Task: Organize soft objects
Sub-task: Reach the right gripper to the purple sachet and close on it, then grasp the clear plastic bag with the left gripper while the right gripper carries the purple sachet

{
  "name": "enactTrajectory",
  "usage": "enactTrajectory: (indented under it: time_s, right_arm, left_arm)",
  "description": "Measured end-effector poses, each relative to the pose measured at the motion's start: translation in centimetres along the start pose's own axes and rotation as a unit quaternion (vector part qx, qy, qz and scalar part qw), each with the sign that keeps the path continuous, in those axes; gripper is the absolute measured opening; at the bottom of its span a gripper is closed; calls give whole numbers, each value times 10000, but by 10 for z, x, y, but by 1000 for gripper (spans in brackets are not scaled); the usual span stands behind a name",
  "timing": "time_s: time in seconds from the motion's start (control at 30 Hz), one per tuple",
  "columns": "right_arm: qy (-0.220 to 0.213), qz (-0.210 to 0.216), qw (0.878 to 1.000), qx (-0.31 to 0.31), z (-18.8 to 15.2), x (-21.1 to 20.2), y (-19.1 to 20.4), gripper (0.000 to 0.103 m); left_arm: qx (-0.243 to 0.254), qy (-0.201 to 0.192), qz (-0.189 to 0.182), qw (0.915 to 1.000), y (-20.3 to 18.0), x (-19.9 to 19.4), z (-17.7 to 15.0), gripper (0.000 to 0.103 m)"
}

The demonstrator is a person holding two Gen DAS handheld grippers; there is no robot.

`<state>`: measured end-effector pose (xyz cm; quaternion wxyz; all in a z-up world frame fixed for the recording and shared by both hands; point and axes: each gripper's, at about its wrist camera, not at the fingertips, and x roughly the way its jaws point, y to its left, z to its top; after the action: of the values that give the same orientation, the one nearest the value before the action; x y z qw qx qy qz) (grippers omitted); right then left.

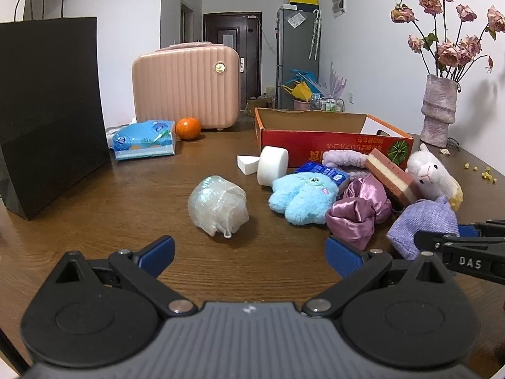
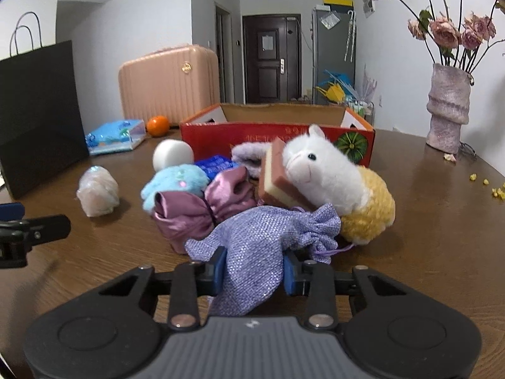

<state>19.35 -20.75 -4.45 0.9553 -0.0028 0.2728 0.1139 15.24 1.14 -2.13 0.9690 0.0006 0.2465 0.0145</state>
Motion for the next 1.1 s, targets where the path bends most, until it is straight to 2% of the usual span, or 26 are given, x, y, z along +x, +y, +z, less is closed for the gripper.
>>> enactTrajectory:
  time_s: [0.27, 0.47, 0.73, 1.1]
  right_arm:
    - [-335, 100, 9994, -61, 9, -20, 3, 34]
    - [-553, 45, 9984, -78, 17, -27, 3, 34]
    - [-902, -114, 9957, -149, 39, -31, 2, 34]
    - [-935, -297, 9951, -116, 58, -17, -3, 35]
  left_arm:
    - [75, -84, 169, 9998, 7, -4, 13, 103]
    - [118, -4, 222, 9997, 13, 9, 26, 103]
    - [254, 185, 329, 9990, 20, 38, 44, 103]
    - [353, 601, 424, 9967, 27, 97, 53, 103]
